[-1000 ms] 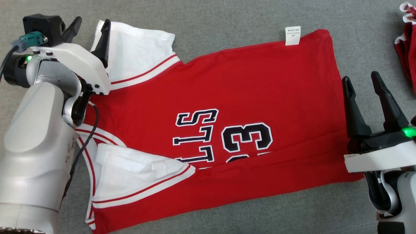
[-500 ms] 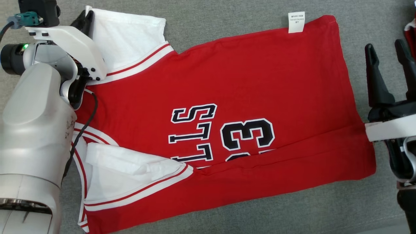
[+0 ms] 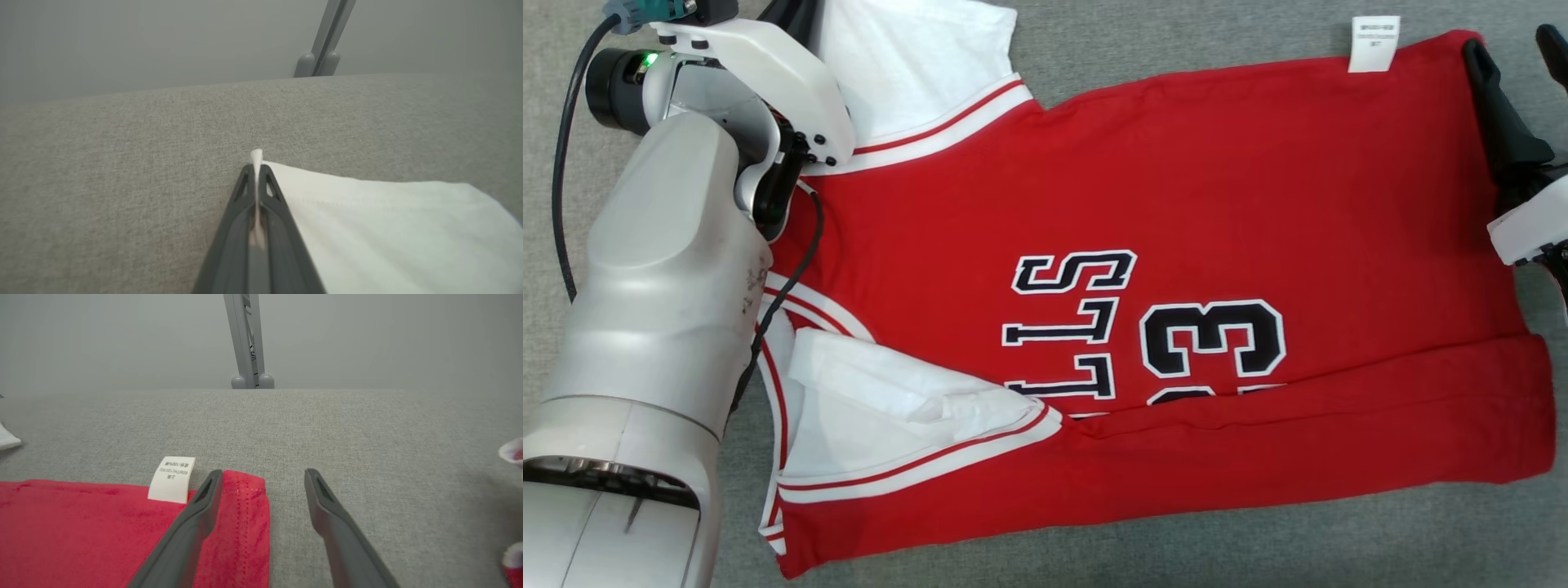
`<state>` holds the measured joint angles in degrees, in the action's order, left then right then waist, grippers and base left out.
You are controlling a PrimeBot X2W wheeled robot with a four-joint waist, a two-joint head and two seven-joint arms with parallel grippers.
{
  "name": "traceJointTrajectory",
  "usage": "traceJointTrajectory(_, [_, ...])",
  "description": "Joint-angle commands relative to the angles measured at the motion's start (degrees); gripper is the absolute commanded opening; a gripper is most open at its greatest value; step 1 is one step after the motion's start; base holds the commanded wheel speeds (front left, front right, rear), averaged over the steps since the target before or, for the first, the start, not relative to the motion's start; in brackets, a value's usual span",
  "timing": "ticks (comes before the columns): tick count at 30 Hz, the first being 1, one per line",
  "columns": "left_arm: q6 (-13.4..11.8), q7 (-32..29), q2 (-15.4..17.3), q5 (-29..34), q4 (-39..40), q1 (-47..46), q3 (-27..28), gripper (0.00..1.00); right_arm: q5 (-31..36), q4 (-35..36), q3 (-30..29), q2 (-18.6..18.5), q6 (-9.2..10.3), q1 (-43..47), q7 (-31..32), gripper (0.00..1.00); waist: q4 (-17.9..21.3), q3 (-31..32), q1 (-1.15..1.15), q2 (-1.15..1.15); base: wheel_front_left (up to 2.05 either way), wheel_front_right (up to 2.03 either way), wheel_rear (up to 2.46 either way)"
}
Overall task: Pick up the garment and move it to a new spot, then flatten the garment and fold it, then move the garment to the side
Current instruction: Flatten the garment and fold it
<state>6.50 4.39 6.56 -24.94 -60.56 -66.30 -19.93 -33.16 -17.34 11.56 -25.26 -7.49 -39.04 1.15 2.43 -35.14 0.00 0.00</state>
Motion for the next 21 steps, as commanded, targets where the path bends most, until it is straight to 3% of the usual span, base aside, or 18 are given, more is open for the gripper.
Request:
traceJointTrajectory(1, [0.3, 0.6, 0.0, -0.4, -1.0, 0.0, -0.5, 0.00, -1.6, -1.3, 1.4, -1.2, -0.02, -1.2, 1.7, 1.00, -0.9, -0.5, 0.00, 0.00, 0.00, 0.00, 0.00])
traceJointTrajectory(6, [0.5, 2.1, -0.3, -1.0, -1.1, -0.6, -1.1, 0.00, -4.0, -2.9, 5.1, -3.6, -0.02, -3.2, 5.0, 1.00, -1.4, -0.7, 0.00, 0.00, 0.00, 0.00, 0.00])
traceJointTrajectory(7, [0.6, 2.5, -0.2, -1.1, -1.1, -0.9, -1.3, 0.00, -4.4, -2.9, 5.8, -4.0, -0.02, -3.6, 5.3, 0.63, -1.5, -0.7, 0.00, 0.00, 0.00, 0.00, 0.00])
traceJointTrajectory(9, [0.8, 3.1, -0.2, -1.3, -0.8, -1.2, -1.5, 0.00, -5.8, -3.2, 7.1, -4.4, -0.02, -4.2, 6.3, 0.29, -1.5, -0.7, 0.00, 0.00, 0.00, 0.00, 0.00])
traceJointTrajectory(10, [0.8, 3.3, -0.2, -1.5, -0.7, -1.4, -1.6, 0.00, -6.4, -3.3, 7.5, -4.8, -0.02, -4.7, 6.6, 0.00, -1.6, -0.7, 0.00, 0.00, 0.00, 0.00, 0.00])
traceJointTrajectory(21, [0.9, 6.9, 1.2, -2.7, 3.9, -1.8, -2.4, 0.00, -11.8, -1.6, 8.4, -7.9, -0.01, -6.8, 4.5, 0.00, -2.2, 1.4, 0.00, 0.00, 0.00, 0.00, 0.00])
